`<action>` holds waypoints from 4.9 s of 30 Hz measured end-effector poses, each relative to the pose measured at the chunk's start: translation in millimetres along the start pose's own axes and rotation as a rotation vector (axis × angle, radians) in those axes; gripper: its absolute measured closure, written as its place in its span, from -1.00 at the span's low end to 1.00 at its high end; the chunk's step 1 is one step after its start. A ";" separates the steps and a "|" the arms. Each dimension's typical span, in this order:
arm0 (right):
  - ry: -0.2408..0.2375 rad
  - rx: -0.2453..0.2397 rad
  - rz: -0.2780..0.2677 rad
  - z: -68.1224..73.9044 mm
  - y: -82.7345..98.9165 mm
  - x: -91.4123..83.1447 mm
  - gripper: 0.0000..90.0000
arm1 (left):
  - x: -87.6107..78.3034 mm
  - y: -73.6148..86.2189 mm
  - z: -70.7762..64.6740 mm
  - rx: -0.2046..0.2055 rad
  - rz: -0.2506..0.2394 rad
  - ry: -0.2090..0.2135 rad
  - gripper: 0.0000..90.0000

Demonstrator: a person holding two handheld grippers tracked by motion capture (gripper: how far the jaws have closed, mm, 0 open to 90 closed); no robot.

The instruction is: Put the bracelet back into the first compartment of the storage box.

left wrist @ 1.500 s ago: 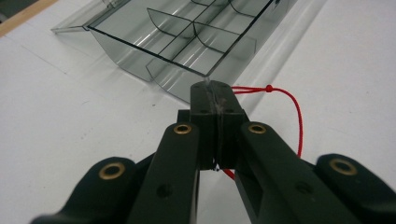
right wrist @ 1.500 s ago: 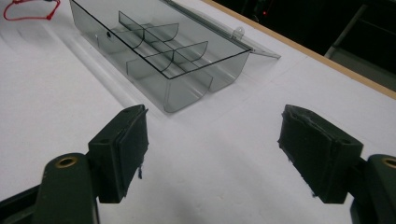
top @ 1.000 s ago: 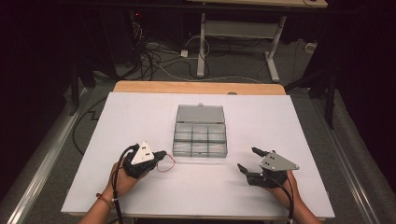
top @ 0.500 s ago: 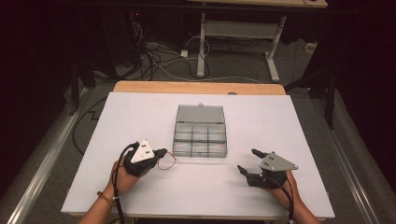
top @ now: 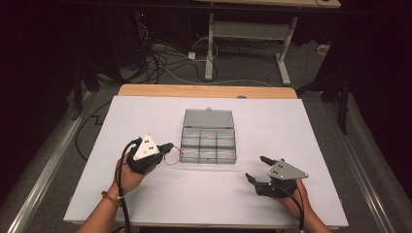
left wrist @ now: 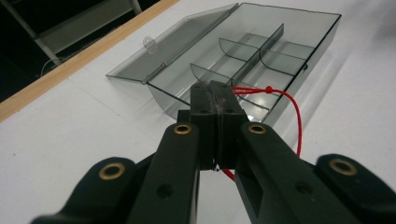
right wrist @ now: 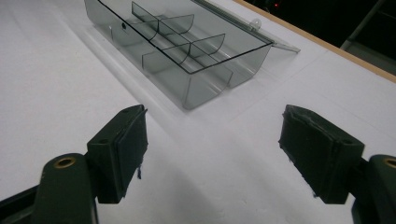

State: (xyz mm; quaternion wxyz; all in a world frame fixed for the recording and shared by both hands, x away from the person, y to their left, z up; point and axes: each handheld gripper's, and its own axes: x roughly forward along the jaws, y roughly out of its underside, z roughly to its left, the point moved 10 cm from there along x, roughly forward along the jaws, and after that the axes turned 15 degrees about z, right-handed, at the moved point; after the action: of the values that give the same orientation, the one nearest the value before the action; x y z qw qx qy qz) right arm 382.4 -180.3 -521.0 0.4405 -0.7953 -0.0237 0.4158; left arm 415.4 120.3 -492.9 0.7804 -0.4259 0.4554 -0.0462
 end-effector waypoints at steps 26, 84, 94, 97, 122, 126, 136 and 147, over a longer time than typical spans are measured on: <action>0.018 -0.007 -0.011 -4.0 -2.5 -2.1 -0.47 | 22.2 -43.1 22.6 0.005 0.023 -0.047 0.92; 0.027 -0.029 0.023 -5.4 8.1 -2.0 -0.48 | 105.5 -49.9 37.7 0.028 0.197 -0.102 0.91; 0.015 -0.036 0.031 -3.5 8.9 -0.5 -0.46 | 103.6 -43.4 35.8 0.026 0.204 -0.112 0.91; 0.012 -0.044 0.035 -1.7 9.0 -0.2 -0.46 | 105.4 -42.6 34.5 0.035 0.211 -0.111 0.91; 0.007 -0.034 0.040 -1.3 9.4 2.6 -0.46 | 88.5 -49.0 40.3 0.004 0.120 -0.116 0.87; 0.006 -0.033 0.043 -0.7 9.7 3.5 -0.46 | 82.7 -52.0 40.2 0.005 0.100 -0.124 0.85; 0.005 -0.035 0.044 -0.2 9.0 4.4 -0.46 | 70.9 -56.6 31.3 0.021 0.054 -0.122 0.77; 0.007 -0.039 0.047 1.1 8.7 5.1 -0.46 | 62.3 -53.6 21.5 0.017 0.007 -0.118 0.50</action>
State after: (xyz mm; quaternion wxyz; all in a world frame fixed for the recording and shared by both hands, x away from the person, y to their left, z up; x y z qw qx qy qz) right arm 382.1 -182.8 -530.8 0.4151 -0.8056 -0.0116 0.4225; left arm 484.6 71.1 -492.0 0.8097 -0.4194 0.4099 -0.0222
